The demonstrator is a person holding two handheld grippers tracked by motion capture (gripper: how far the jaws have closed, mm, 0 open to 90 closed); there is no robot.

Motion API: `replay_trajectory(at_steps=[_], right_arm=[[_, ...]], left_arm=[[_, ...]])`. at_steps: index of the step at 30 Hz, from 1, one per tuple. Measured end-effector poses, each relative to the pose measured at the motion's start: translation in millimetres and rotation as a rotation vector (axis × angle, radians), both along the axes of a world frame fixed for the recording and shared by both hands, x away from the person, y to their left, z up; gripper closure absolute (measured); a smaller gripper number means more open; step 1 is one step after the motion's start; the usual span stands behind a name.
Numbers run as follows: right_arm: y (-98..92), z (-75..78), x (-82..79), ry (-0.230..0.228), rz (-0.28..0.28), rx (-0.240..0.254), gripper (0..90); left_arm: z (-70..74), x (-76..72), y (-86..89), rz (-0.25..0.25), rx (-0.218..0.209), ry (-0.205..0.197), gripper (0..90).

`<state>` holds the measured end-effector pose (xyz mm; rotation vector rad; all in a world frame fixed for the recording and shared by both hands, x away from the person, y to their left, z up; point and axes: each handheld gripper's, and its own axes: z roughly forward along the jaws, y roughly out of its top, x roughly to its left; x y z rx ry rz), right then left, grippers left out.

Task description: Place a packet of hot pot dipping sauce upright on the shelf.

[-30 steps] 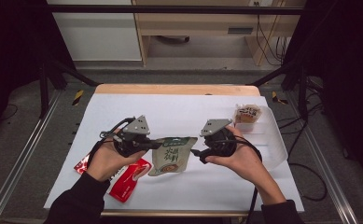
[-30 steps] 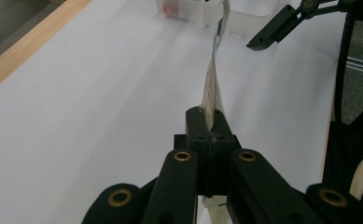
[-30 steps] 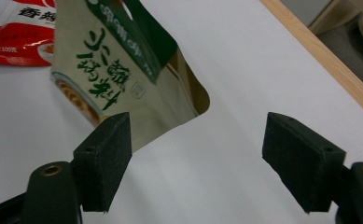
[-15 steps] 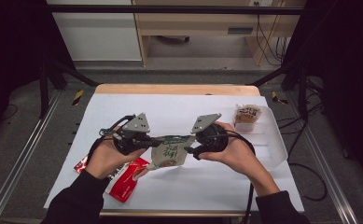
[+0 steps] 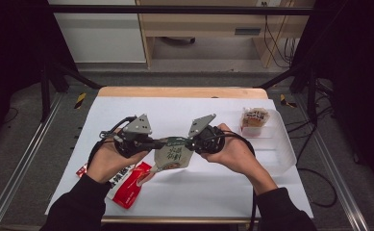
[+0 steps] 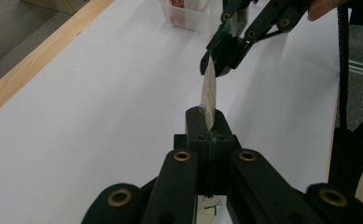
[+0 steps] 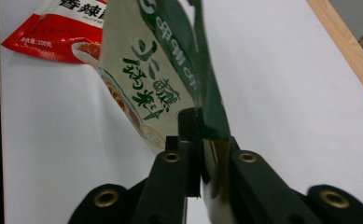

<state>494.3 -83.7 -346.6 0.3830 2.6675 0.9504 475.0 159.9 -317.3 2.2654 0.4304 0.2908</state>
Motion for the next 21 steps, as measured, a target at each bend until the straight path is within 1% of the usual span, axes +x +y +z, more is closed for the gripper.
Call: replay_trajectory(at_steps=[3,4,5,6,8,9,10,11,12,14,15,16,17,21], right_arm=[[4.4,2.9,0.6,-0.019,0.018,-0.039,90.0],[6.0,5.5,1.7,-0.021,0.017,-0.053,90.0],[6.0,5.5,1.7,-0.021,0.017,-0.053,90.0],[6.5,6.8,2.8,-0.023,0.02,-0.059,90.0],[7.6,9.8,4.7,-0.029,0.022,-0.078,90.0],[7.7,12.4,5.8,-0.038,0.015,-0.108,90.0],[7.7,12.4,5.8,-0.038,0.015,-0.108,90.0],[7.2,13.1,7.0,-0.043,0.017,-0.115,90.0],[6.1,14.7,8.1,-0.051,0.004,-0.128,90.0],[2.6,17.0,11.1,-0.054,-0.006,-0.13,90.0],[0.4,18.6,12.5,-0.056,-0.013,-0.131,90.0],[-1.2,20.0,13.1,-0.057,-0.02,-0.131,90.0],[-6.1,24.0,15.2,-0.061,-0.029,-0.125,90.0],[-14.8,32.0,17.2,-0.069,-0.043,-0.126,90.0]], left_arm=[[-3.5,3.6,3.5,0.016,-0.023,0.012,90.0],[-5.6,5.8,6.6,0.025,-0.039,0.019,89.6],[-5.6,5.8,6.6,0.025,-0.039,0.019,87.3],[-7.1,6.8,7.9,0.033,-0.04,0.02,87.3],[-9.7,7.5,8.5,0.046,-0.048,0.023,80.2],[-10.9,7.6,8.8,0.055,-0.056,0.019,68.1],[-11.7,7.7,8.8,0.065,-0.062,0.021,68.1],[-13.3,7.8,8.7,0.081,-0.064,0.02,61.0],[-14.5,7.8,8.9,0.081,-0.062,0.018,55.8],[-18.3,7.7,9.4,0.092,-0.05,0.003,47.6],[-19.8,7.6,9.6,0.097,-0.05,0.0,42.5],[-22.1,8.0,10.4,0.101,-0.047,0.0,39.4],[-23.6,8.3,10.8,0.105,-0.048,0.0,33.5],[-29.0,9.5,13.0,0.123,-0.039,-0.002,27.2]])
